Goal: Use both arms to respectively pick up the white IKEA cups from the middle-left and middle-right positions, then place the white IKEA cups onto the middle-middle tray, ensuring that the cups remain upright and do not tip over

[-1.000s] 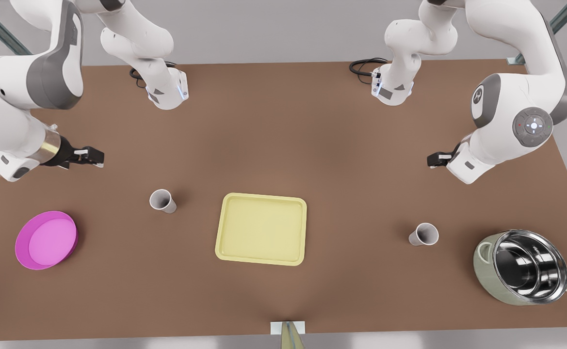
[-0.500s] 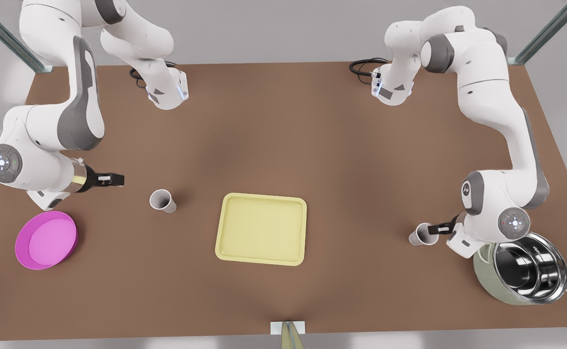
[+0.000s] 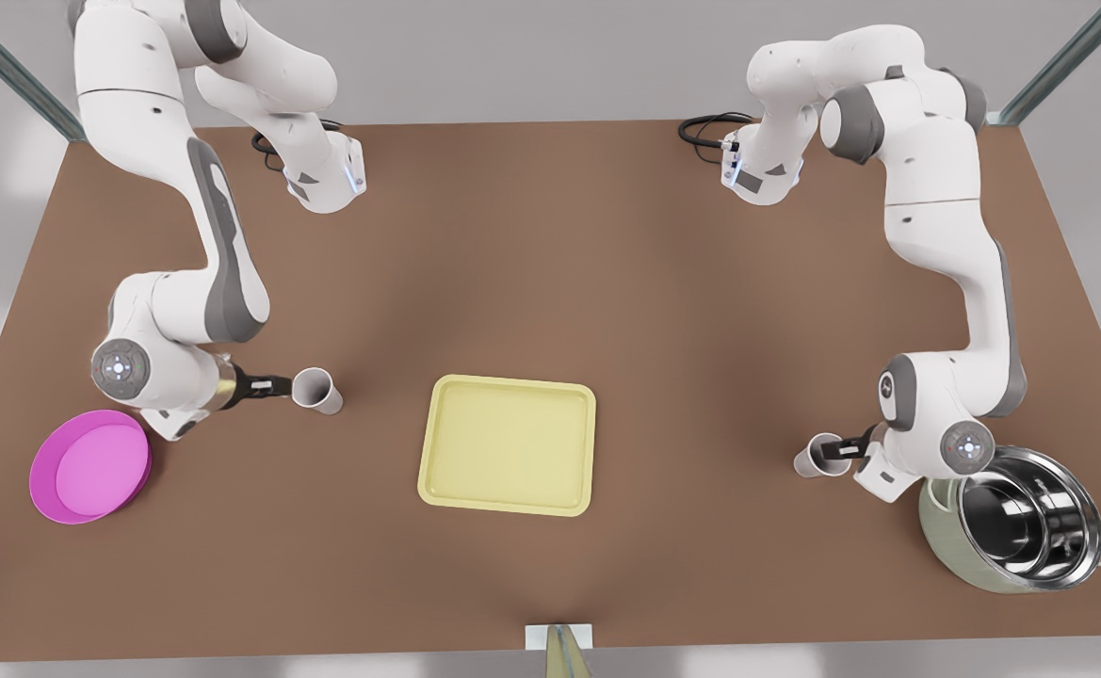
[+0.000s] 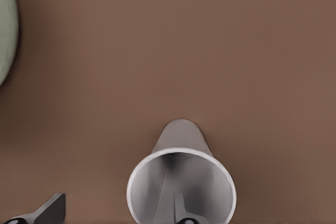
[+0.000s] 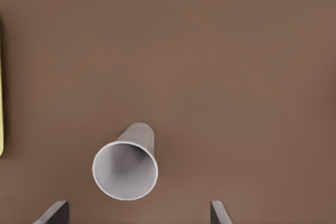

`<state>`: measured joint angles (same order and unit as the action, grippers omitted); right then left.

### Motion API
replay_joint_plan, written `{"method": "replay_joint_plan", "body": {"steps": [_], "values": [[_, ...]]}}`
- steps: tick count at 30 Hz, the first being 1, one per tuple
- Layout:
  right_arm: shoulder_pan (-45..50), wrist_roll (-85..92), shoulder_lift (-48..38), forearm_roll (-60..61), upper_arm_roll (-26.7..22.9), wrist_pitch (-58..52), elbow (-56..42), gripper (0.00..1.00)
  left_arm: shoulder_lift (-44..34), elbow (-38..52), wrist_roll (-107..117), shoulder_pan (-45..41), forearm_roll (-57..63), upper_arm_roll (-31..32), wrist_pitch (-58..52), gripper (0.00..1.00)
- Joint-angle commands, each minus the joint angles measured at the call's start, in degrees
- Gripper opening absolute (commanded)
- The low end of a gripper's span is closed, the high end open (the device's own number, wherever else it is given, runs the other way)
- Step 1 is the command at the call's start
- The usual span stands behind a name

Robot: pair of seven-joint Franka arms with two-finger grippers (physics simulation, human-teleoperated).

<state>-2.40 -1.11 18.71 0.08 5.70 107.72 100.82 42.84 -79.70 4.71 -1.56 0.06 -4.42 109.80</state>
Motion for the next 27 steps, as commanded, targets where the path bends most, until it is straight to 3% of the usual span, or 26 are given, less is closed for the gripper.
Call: {"method": "replay_joint_plan", "body": {"steps": [1,6,7,8,10,13,14,19,23,27], "values": [[0.03,0.41,0.10,0.00,0.01,8.12,0.70,1.00,0.23,-0.02,-0.41,0.15,-0.06,0.02,1.03,1.00],[-0.50,0.41,0.19,0.09,0.01,10.32,2.72,1.00,1.90,-0.46,-0.58,0.51,-3.58,0.29,0.94,1.00],[-0.50,0.41,0.19,0.09,0.01,10.32,2.98,1.00,1.99,-0.46,-0.58,0.59,-3.58,0.29,1.03,0.94],[-0.50,0.41,0.19,0.09,0.01,10.32,3.24,1.00,2.07,-0.46,-0.58,0.86,-4.98,0.29,1.03,0.76],[-0.50,0.41,0.19,0.09,0.01,11.11,4.12,1.00,1.99,-0.46,-0.58,1.03,-5.16,0.37,0.68,0.67],[-0.58,0.41,0.01,0.09,0.01,11.46,5.18,1.00,1.99,-0.46,-0.23,1.21,-5.16,1.16,0.50,0.38],[-0.58,0.41,0.01,0.09,0.01,12.16,5.88,1.00,1.90,-0.46,0.03,1.21,-5.16,1.69,0.50,0.32],[-0.67,0.41,-2.53,0.18,0.01,20.43,14.93,1.00,-1.26,-0.46,5.30,-0.19,-4.90,2.83,0.85,0.29],[-0.67,0.41,-3.68,0.18,0.01,24.55,19.59,1.00,-1.09,0.86,9.96,-3.09,-4.72,4.77,0.32,0.21],[-0.67,0.41,-2.71,0.18,-0.08,24.82,19.94,1.00,-1.09,3.32,35.70,-3.53,-4.72,16.89,-1.96,0.21]]}}
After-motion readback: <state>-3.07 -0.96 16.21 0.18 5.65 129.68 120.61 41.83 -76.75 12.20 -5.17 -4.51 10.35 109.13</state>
